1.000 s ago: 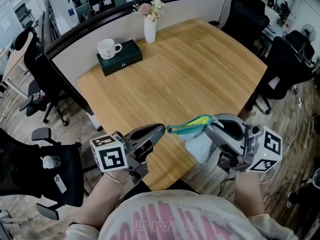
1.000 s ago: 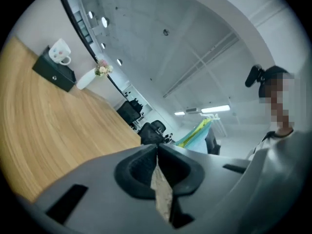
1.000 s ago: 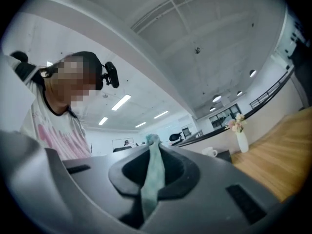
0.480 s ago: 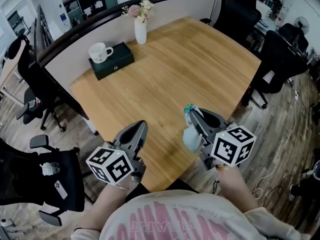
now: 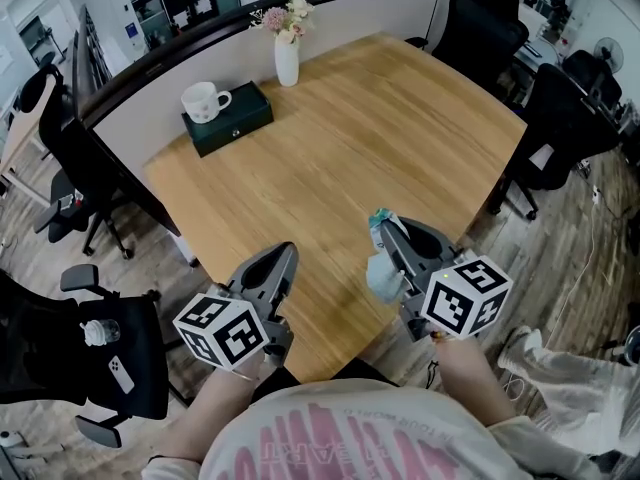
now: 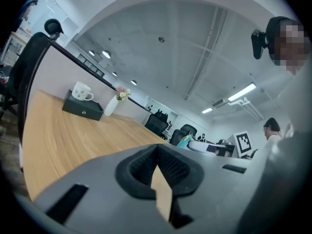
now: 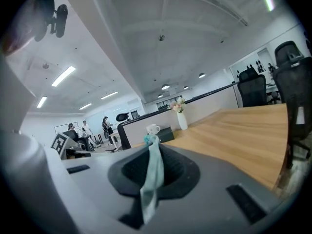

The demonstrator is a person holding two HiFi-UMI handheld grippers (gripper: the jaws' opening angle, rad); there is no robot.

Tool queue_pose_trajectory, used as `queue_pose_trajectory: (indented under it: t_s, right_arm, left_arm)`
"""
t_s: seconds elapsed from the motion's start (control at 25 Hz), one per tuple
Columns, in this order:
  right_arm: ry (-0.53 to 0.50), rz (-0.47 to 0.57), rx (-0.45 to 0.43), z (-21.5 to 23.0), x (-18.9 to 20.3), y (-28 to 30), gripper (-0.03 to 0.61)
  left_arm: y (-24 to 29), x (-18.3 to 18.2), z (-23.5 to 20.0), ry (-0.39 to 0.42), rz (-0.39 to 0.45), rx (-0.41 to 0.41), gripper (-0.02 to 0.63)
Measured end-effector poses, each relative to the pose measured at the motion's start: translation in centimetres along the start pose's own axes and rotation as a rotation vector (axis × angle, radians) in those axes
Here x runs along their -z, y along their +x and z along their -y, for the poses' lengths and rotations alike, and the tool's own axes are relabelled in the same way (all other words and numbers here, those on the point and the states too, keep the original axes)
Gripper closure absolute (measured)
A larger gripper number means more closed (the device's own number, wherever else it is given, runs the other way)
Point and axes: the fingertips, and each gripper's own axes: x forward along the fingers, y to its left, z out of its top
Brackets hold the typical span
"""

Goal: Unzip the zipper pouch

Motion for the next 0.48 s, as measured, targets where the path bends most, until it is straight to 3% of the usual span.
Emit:
queue_pose_trajectory:
  t_s: [0.48]
  right_arm:
    - [-0.002, 0.012, -0.026, -0.86, -0.66, -0.44, 0.561]
  left_arm:
    - [-0.33, 0.16, 0.1, -0.003, -0.001, -0.007, 0.612]
